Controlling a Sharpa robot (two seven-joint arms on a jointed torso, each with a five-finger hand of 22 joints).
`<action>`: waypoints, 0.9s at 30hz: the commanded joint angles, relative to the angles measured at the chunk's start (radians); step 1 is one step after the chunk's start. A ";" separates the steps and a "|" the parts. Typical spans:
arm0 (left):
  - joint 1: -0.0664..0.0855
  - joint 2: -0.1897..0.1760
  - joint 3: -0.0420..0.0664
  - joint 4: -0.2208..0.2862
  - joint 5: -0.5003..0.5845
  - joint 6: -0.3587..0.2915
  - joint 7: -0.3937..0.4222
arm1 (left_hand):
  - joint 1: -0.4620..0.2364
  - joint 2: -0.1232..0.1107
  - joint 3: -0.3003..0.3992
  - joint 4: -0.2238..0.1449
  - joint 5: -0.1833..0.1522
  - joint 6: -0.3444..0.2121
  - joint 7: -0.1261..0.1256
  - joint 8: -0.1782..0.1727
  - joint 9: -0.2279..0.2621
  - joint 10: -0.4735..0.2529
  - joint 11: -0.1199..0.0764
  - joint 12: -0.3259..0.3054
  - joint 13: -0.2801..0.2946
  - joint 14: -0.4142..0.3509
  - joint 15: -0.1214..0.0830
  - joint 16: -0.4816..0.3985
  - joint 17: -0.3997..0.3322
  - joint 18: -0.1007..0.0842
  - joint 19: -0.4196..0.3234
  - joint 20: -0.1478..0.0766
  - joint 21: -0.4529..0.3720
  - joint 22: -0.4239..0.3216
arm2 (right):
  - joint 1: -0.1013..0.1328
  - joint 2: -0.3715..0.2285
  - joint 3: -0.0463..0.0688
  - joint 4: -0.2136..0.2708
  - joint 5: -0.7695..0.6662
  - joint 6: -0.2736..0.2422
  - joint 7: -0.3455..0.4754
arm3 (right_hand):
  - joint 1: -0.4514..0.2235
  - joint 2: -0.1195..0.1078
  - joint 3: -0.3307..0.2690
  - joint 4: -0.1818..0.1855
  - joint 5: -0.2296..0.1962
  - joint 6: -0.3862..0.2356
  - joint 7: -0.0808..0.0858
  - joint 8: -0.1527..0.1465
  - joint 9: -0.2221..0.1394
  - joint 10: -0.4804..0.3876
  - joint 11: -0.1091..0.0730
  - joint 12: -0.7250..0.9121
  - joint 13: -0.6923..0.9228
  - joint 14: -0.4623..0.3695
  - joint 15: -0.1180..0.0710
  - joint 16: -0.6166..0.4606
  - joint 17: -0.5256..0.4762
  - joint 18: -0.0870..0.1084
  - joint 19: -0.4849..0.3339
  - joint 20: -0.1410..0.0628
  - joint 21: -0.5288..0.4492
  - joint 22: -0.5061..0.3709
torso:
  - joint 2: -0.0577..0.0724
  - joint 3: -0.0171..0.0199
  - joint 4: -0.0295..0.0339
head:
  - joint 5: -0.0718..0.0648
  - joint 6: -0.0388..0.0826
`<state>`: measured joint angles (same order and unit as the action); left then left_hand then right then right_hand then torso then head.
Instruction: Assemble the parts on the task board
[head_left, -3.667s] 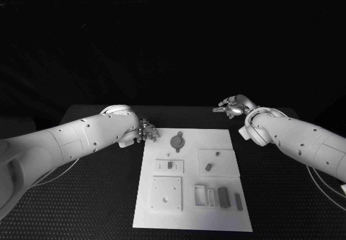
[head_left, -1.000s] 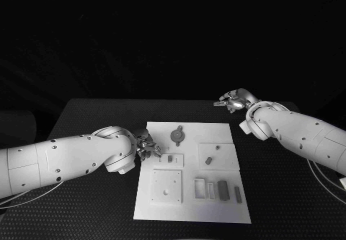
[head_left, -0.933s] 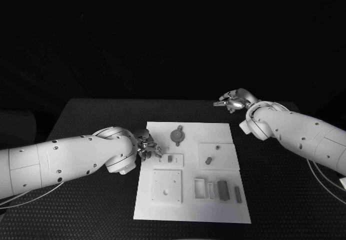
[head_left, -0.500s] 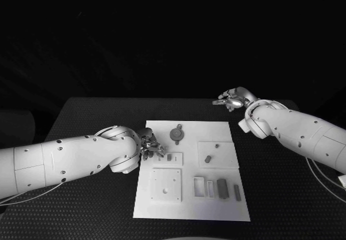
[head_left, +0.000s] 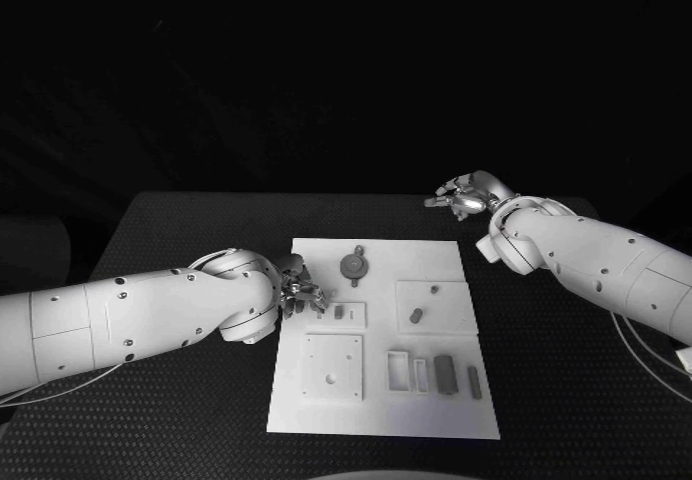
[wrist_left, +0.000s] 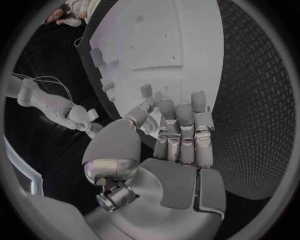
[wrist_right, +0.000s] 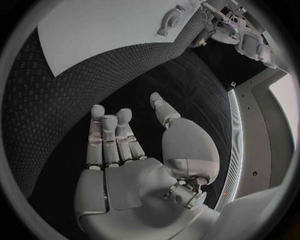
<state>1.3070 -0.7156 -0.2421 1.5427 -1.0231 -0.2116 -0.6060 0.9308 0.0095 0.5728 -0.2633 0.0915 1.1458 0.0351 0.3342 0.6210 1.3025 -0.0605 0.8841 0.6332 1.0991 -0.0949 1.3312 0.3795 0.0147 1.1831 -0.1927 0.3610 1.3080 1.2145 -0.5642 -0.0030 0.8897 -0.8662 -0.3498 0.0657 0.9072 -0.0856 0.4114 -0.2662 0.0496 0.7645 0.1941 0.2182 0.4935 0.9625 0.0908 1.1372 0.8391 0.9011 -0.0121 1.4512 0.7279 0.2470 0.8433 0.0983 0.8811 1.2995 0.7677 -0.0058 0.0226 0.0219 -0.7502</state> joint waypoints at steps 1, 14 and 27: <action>-0.001 0.006 0.000 0.000 -0.015 0.020 -0.004 | 0.010 0.006 -0.001 0.005 0.002 0.021 -0.012 0.051 0.044 0.032 -0.025 0.004 0.001 0.008 0.000 0.006 0.001 0.009 0.008 0.000 0.007 0.008 | 0.000 0.001 0.000 0.002 0.000 0.013 0.009 | -0.008 0.002 0.006 -0.002 0.000 0.006 0.003 0.007 -0.001 -0.154 -0.004 0.004 -0.001 0.000 -0.006 0.004 -0.002 0.015 -0.003 0.001 -0.002 0.002 | 0.000 -0.0002 -0.0002 | 0.001 -0.002; -0.015 0.010 0.000 -0.015 -0.046 0.030 -0.004 | 0.009 0.006 -0.002 0.006 0.002 0.022 -0.013 0.052 0.045 0.033 -0.025 0.006 0.002 0.008 -0.001 0.007 0.002 0.009 0.009 0.000 0.008 0.009 | 0.000 0.001 0.000 0.002 0.000 0.012 0.009 | -0.008 0.002 0.007 -0.003 0.000 0.006 0.003 0.007 -0.001 -0.155 -0.004 0.005 -0.002 0.000 -0.006 0.004 -0.002 0.015 -0.003 0.001 -0.002 0.002 | 0.000 0.0002 -0.0008 | -0.001 -0.009; -0.021 0.011 0.000 -0.019 -0.064 0.030 -0.002 | 0.009 0.006 -0.002 0.006 0.002 0.022 -0.013 0.053 0.045 0.033 -0.025 0.007 0.003 0.009 -0.001 0.008 0.002 0.010 0.010 0.000 0.008 0.011 | 0.000 0.000 0.000 0.003 0.000 0.013 0.009 | -0.008 0.003 0.007 -0.003 0.000 0.006 0.003 0.007 -0.002 -0.155 -0.004 0.005 -0.003 0.000 -0.006 0.005 -0.003 0.015 -0.003 0.001 -0.002 0.002 | 0.000 0.0001 -0.0003 | -0.002 -0.011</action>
<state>1.2883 -0.7066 -0.2404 1.5252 -1.0743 -0.1959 -0.6092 0.9308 0.0095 0.5699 -0.2607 0.0918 1.1495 0.0341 0.3342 0.6210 1.3061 -0.0586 0.8851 0.6351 1.0989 -0.0948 1.3352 0.3802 0.0147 1.1833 -0.1924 0.3649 1.3076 1.2145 -0.5644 -0.0030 0.8906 -0.8661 -0.3493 0.0657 0.9072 -0.0856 0.4143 -0.2690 0.0496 0.7645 0.1942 0.2217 0.4937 0.9623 0.0907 1.1372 0.8372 0.9025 -0.0102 1.4511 0.7259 0.2469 0.8433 0.0983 0.8811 1.3001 0.7678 -0.0056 0.0220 0.0201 -0.7606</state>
